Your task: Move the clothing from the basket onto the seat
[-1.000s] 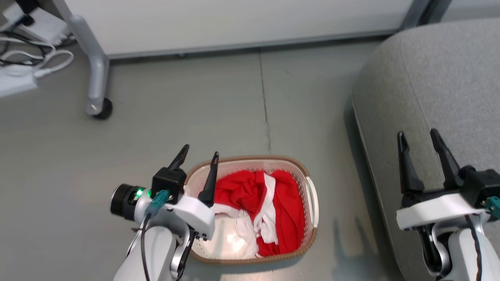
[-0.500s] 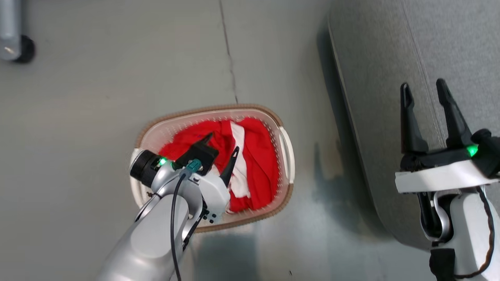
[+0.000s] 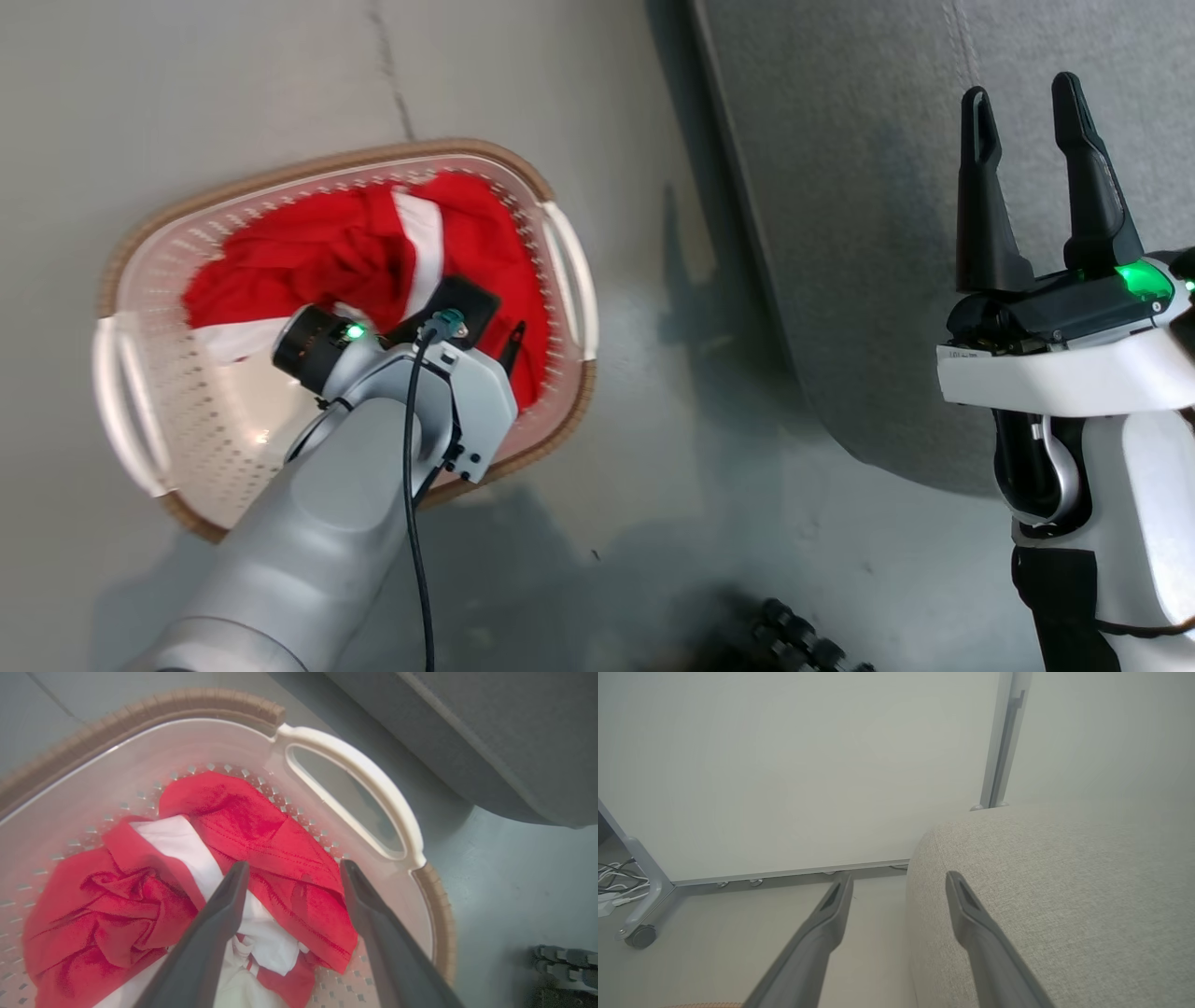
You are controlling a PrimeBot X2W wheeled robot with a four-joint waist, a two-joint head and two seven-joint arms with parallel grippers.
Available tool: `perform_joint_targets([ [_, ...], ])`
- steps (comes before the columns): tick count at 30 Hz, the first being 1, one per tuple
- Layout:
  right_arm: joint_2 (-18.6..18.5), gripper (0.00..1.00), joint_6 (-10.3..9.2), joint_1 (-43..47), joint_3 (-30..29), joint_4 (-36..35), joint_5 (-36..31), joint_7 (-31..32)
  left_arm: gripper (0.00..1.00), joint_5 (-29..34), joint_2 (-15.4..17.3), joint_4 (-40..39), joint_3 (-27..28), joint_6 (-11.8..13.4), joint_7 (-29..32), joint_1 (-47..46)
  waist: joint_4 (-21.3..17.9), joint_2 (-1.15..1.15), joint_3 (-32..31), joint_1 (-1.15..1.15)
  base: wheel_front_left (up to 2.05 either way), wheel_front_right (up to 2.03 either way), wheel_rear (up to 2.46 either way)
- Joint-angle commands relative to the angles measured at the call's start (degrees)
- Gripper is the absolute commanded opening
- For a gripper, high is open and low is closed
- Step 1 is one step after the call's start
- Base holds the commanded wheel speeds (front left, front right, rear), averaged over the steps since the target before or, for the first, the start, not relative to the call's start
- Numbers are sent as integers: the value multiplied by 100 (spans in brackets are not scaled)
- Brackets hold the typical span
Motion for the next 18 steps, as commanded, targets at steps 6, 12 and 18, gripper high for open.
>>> perform_joint_targets([
  [6,-5,100,12,56,102,-271,333,-15,100,-6,154,673,-26,-6,125,-418,-717,0,700,0,0,0,0],
  [12,-5,100,11,176,57,-377,452,-16,100,-29,240,1097,-56,1,256,-610,-779,0,836,0,0,0,0],
  [18,-7,100,11,224,57,-433,484,-16,98,-160,296,1294,17,117,668,-712,-769,0,883,0,0,0,0],
])
